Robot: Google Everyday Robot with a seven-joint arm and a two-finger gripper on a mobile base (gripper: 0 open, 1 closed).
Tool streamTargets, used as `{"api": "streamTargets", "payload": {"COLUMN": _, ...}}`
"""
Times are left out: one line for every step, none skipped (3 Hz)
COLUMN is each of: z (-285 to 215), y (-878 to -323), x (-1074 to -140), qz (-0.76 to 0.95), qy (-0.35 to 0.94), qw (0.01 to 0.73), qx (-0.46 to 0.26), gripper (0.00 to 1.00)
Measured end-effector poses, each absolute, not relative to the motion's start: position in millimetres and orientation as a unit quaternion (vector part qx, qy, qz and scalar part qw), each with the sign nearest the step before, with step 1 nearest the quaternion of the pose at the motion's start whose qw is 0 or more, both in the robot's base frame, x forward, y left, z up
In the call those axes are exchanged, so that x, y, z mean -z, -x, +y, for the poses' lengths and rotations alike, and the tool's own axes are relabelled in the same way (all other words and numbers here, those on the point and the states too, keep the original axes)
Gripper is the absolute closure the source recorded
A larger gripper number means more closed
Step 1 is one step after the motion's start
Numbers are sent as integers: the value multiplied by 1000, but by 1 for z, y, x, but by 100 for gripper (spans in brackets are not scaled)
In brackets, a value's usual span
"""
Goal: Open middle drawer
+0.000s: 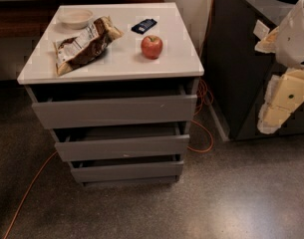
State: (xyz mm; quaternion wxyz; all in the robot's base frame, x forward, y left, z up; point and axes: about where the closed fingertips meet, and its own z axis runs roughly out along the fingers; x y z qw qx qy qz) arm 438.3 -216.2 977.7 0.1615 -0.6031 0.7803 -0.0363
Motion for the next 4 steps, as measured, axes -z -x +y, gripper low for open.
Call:
{"api": "streamTargets", "payload": {"z": -216, "y": -438, "x": -978, "qz": 780, "qy": 603, "qw": 162, "qx": 36, "gripper": 0}}
{"api": "streamTargets", "payload": {"z": -209, "y": -443, "x": -971, "qz": 776, "qy": 604, "qw": 181, "qx": 13, "gripper": 0}}
{"api": "streamTargets", "payload": {"z": -186, "y": -456, "x": -948, "qz": 761, "qy": 609, "qw": 219, "qx": -41, "gripper": 0}}
{"api": "streamTargets", "payload": {"z": -138, "y": -474, "x": -911, "qz": 733, "qy": 622, "qw": 260, "qx": -92, "gripper": 0}}
